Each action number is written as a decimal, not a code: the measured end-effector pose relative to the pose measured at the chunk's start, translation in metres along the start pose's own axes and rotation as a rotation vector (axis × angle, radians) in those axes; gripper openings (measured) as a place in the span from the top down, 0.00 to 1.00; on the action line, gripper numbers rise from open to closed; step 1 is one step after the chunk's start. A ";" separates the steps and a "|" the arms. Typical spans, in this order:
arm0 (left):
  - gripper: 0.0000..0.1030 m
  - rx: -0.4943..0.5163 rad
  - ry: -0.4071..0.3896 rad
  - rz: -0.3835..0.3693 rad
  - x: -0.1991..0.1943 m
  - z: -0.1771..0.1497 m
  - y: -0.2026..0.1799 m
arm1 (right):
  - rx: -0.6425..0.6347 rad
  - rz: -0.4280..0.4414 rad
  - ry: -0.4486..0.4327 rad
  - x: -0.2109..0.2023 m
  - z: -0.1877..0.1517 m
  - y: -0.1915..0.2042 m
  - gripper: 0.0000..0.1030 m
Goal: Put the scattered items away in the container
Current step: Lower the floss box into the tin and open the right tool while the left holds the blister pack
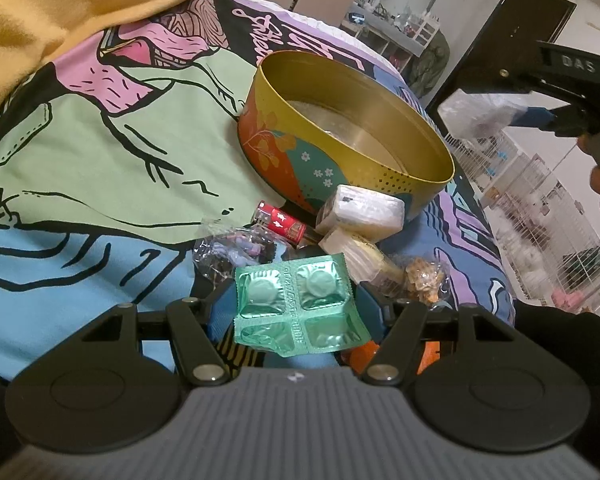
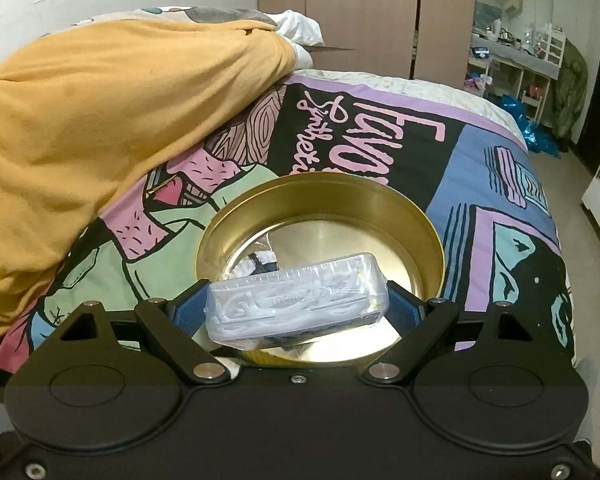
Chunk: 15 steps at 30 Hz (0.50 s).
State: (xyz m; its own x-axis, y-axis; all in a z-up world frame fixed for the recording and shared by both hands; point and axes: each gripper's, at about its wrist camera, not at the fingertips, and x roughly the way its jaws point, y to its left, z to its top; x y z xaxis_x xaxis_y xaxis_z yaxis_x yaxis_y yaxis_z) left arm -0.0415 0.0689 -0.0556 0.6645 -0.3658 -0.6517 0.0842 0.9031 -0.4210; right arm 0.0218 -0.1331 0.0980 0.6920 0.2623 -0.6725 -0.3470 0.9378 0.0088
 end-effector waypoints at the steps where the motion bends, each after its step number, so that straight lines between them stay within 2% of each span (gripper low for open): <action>1: 0.35 0.000 0.000 -0.001 0.000 0.000 0.000 | 0.000 -0.004 0.002 0.003 0.001 0.000 0.14; 12: 0.35 -0.002 -0.001 -0.001 0.000 0.000 0.000 | 0.006 -0.066 0.010 0.026 0.012 -0.001 0.13; 13: 0.35 -0.002 -0.001 0.000 0.000 0.000 0.000 | 0.015 -0.068 -0.001 0.025 0.013 -0.002 0.12; 15: 0.35 -0.002 -0.001 0.000 0.000 0.000 0.000 | 0.022 -0.088 -0.015 0.021 0.014 -0.004 0.00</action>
State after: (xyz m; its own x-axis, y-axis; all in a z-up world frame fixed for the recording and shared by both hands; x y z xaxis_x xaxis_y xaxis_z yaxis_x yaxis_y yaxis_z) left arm -0.0412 0.0692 -0.0559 0.6649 -0.3659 -0.6512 0.0831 0.9026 -0.4223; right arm 0.0467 -0.1278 0.0940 0.7287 0.1821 -0.6601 -0.2708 0.9621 -0.0335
